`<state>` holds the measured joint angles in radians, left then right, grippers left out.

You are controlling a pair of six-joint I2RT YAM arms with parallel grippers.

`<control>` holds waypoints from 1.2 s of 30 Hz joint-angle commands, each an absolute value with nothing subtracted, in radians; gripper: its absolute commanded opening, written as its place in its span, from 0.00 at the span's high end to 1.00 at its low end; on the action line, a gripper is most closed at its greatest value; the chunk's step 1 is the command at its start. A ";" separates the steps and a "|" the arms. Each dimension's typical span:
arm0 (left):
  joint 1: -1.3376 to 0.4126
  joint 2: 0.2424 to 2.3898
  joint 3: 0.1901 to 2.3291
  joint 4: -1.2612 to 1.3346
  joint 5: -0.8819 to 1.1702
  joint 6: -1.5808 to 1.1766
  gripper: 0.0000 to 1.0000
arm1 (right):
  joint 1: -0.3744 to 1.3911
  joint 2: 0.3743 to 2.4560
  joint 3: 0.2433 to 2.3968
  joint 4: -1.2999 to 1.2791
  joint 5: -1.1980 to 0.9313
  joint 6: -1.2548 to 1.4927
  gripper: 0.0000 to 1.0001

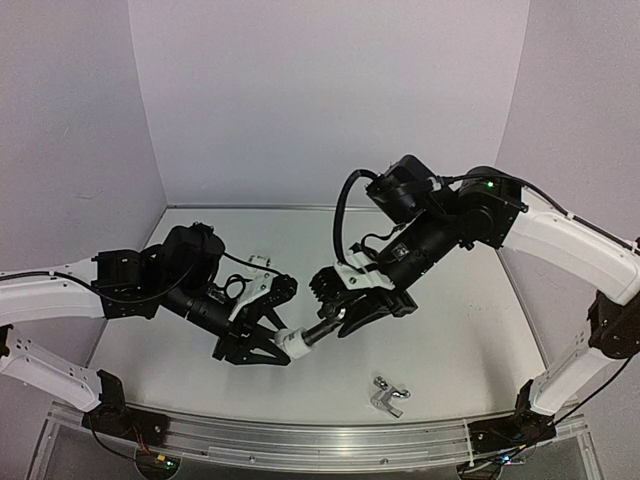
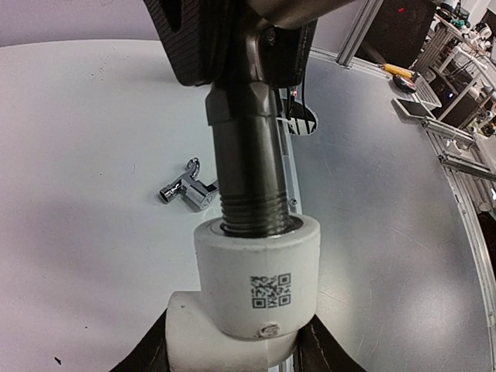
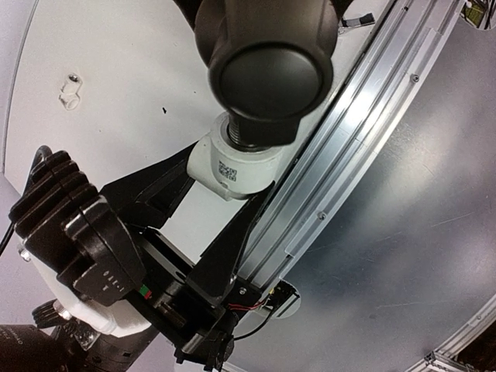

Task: Install the water faucets

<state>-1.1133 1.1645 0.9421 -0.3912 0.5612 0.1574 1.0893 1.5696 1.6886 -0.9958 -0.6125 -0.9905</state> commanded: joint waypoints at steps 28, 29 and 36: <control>-1.111 1.126 0.983 -0.321 0.476 0.224 1.00 | 1.056 1.524 1.602 -0.843 -0.758 -0.765 1.00; -1.111 1.122 0.979 -0.316 0.471 0.224 1.00 | 1.050 1.523 1.598 -0.835 -0.766 -0.752 1.00; -1.110 1.104 0.971 -0.302 0.422 0.235 1.00 | 1.026 1.517 1.573 -0.794 -0.799 -0.691 1.00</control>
